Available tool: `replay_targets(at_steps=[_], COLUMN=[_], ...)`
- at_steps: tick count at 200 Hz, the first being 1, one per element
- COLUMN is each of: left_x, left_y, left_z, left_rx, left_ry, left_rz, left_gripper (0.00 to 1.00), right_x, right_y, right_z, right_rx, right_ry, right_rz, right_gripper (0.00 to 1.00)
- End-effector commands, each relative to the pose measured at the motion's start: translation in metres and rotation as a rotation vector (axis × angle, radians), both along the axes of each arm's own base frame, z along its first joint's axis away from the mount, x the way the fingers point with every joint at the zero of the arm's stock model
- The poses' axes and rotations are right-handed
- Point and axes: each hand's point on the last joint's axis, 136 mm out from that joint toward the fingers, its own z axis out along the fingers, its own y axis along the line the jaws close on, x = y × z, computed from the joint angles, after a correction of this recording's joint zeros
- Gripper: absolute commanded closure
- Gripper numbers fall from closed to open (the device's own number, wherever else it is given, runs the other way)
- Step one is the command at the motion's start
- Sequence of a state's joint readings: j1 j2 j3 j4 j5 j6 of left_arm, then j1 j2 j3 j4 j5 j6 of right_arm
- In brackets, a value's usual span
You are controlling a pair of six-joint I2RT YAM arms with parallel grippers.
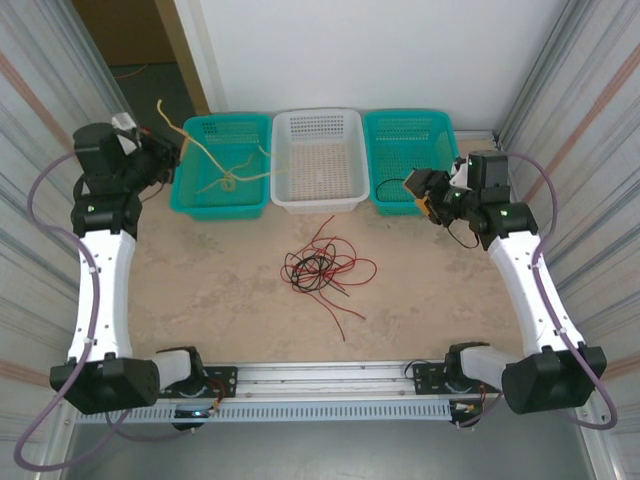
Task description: Untangle the cables
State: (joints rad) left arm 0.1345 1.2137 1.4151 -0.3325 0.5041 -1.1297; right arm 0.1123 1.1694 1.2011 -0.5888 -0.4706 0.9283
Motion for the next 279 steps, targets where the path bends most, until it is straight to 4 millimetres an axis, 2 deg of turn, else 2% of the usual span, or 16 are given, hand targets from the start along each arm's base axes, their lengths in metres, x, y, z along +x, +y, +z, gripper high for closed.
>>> replay_targets(at_steps=[1, 15, 36, 50, 67, 105, 154, 175, 214, 219, 233, 252, 279], left_x=[0.013, 0.021, 0.040, 0.058, 0.080, 0.118, 0.156, 0.159, 0.145, 0.143, 0.135, 0.123, 0.107], left_y=[0.009, 0.021, 0.043, 0.053, 0.064, 0.077, 0.058, 0.043, 0.024, 0.022, 0.018, 0.015, 0.018], left_z=[0.039, 0.054, 0.063, 0.059, 0.044, -0.008, -0.089, -0.122, -0.167, -0.171, -0.184, -0.193, -0.188], left_rx=[-0.074, -0.020, 0.018, 0.024, 0.050, 0.115, 0.137, 0.153, 0.186, 0.196, 0.219, 0.265, 0.331], left_ry=[-0.102, -0.145, -0.198, -0.190, -0.164, -0.131, -0.082, -0.026, 0.092, 0.105, 0.154, 0.197, 0.231], left_rz=[0.013, 0.076, 0.185, 0.228, 0.270, 0.323, 0.255, 0.209, 0.170, 0.164, 0.151, 0.143, 0.152], left_gripper=[1.00, 1.00, 1.00, 1.00, 1.00, 1.00, 1.00, 1.00, 1.00, 0.93, 0.63, 0.36, 0.17], right_x=[-0.012, -0.014, -0.018, -0.020, -0.021, -0.024, -0.027, -0.028, -0.028, -0.028, -0.028, -0.028, -0.031], right_y=[0.007, 0.013, 0.027, 0.037, 0.046, 0.056, 0.059, 0.060, 0.063, 0.063, 0.066, 0.068, 0.072], right_z=[0.011, 0.008, 0.005, 0.002, -0.001, -0.007, -0.006, -0.008, -0.009, -0.009, -0.007, -0.006, -0.004], right_rx=[-0.023, -0.031, -0.048, -0.062, -0.081, -0.099, -0.109, -0.114, -0.118, -0.120, -0.125, -0.130, -0.132], right_ry=[-0.037, -0.035, -0.035, -0.034, -0.028, -0.020, -0.027, -0.024, -0.024, -0.027, -0.034, -0.036, -0.049], right_rz=[0.060, 0.082, 0.129, 0.162, 0.190, 0.225, 0.247, 0.254, 0.262, 0.262, 0.269, 0.280, 0.294], right_gripper=[0.43, 0.42, 0.42, 0.42, 0.43, 0.43, 0.45, 0.45, 0.47, 0.47, 0.46, 0.46, 0.46])
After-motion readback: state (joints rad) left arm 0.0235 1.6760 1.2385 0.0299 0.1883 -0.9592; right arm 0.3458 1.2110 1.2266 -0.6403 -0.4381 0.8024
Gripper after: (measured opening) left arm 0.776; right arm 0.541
